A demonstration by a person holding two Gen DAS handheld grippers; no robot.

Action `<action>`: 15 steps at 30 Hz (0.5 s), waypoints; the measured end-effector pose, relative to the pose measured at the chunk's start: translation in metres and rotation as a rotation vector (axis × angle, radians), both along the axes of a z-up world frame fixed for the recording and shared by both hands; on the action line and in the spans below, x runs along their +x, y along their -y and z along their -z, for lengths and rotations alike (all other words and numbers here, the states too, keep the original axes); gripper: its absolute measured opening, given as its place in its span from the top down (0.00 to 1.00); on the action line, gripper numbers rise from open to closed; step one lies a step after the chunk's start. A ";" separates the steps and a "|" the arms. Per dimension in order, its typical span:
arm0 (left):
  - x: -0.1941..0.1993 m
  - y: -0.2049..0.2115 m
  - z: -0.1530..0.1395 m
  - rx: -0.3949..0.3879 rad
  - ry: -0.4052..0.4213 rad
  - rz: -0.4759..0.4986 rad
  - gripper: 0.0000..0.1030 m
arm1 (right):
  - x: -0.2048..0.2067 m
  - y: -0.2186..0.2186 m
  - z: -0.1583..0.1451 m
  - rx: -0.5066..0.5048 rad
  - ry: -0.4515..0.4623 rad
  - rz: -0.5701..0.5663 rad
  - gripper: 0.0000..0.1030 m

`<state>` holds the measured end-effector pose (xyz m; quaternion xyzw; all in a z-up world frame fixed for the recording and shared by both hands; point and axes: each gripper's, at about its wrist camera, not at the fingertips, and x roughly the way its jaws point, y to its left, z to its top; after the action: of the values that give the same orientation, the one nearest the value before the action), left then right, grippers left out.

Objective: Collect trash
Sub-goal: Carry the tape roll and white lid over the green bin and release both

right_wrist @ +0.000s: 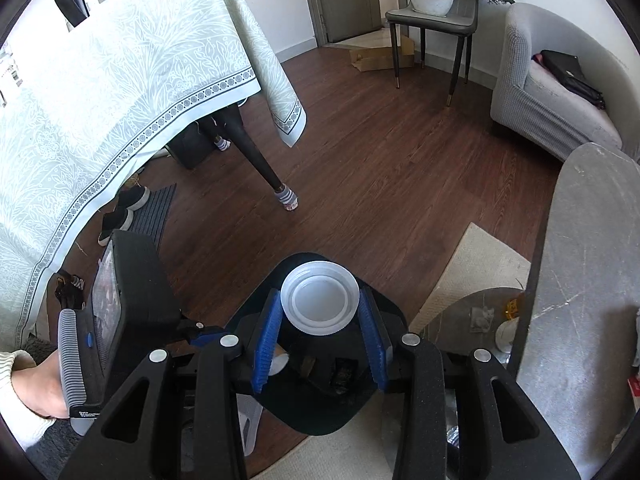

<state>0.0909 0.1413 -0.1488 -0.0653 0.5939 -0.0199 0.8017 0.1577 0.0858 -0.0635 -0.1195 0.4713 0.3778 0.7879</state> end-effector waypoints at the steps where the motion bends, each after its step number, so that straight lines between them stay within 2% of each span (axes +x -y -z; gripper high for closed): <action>1: -0.001 -0.002 -0.001 0.001 0.003 -0.003 0.70 | 0.000 -0.003 0.001 -0.003 -0.004 -0.004 0.62; 8: -0.006 -0.022 -0.017 0.011 0.056 -0.037 0.64 | 0.003 -0.022 0.021 -0.041 -0.032 -0.023 0.62; 15: -0.013 -0.040 -0.045 -0.002 0.136 -0.083 0.61 | 0.007 -0.037 0.057 -0.094 -0.084 -0.032 0.62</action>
<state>0.0781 0.1812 -0.1035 -0.0893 0.5346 0.0084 0.8403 0.1645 0.1230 -0.1209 -0.1479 0.5193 0.3726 0.7548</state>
